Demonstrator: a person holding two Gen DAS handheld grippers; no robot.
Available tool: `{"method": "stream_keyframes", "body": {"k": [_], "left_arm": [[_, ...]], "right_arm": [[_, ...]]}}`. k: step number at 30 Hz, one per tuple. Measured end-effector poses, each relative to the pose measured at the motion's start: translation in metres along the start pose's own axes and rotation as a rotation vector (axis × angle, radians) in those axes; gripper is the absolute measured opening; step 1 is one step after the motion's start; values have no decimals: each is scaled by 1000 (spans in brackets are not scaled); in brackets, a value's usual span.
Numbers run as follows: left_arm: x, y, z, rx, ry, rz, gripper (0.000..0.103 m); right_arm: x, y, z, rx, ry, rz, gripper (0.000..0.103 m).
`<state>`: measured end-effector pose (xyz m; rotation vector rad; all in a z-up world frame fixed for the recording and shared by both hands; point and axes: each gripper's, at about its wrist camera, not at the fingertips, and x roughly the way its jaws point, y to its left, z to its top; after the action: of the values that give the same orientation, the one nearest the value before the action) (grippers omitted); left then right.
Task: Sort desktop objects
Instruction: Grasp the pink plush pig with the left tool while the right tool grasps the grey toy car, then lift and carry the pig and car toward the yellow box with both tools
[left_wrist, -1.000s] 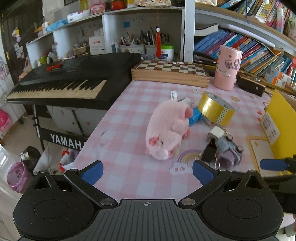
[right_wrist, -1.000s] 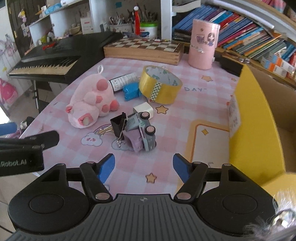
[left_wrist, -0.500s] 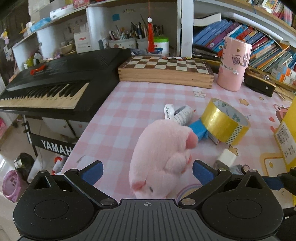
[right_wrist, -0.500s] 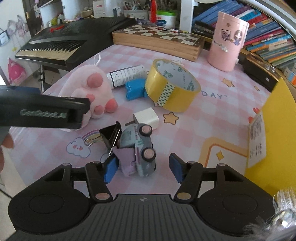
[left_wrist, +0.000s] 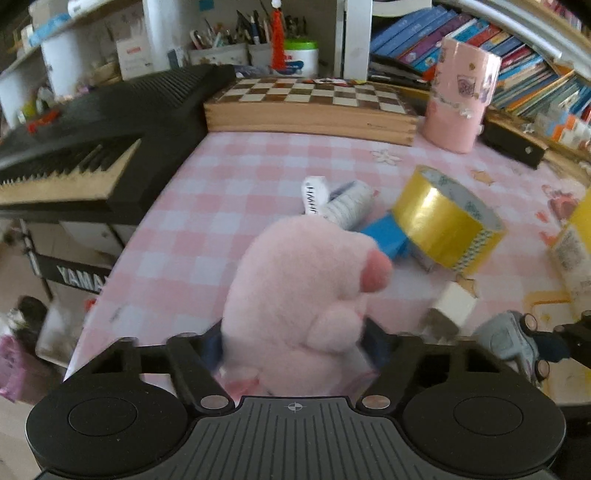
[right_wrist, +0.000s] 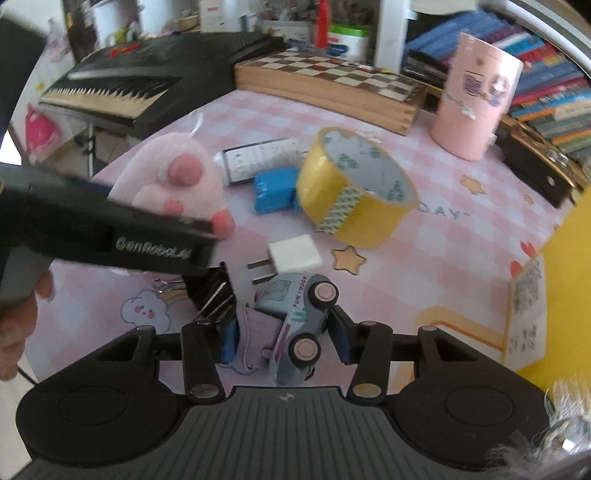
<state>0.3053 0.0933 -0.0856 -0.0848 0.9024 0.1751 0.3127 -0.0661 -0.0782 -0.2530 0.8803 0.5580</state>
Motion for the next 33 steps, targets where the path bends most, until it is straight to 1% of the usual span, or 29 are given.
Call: {"method": "stream_keyframes", "body": {"k": [2,6,9,14,16,19,22,28,33], "left_arm": [[-8,1,-2,-11,-18,-6,64],[-42,12,-5,-81,-86,-70,64],[-70,20,-8,-115,-134,-103,64],[-108,27,-16,-134,-182,-141,64],[-120,28,-23,-132,-198,-143,64],[-133,27,-35,-130,-199,-136,64],[-147,27,-49,-130,-194,-155,64],[-174,26,-82,-94,-195,-174,64],[-203,34,-113,-85,-216,-178,64]], "right_arm": [[-9,-5,0,32,-19,-10,46],[-32,-14,0,102,-61,-23,46],[-48,-16,0,145,-87,-25,46],[-76,-11,-5,177,-131,-30,46],[-86,-5,-11,177,-141,-33,46],[-99,5,-23,180,-150,-39,46],[-112,16,-36,185,-160,-43,46],[-137,40,-66,204,-162,-41,46],[-158,63,-89,214,-168,-38,46]]}}
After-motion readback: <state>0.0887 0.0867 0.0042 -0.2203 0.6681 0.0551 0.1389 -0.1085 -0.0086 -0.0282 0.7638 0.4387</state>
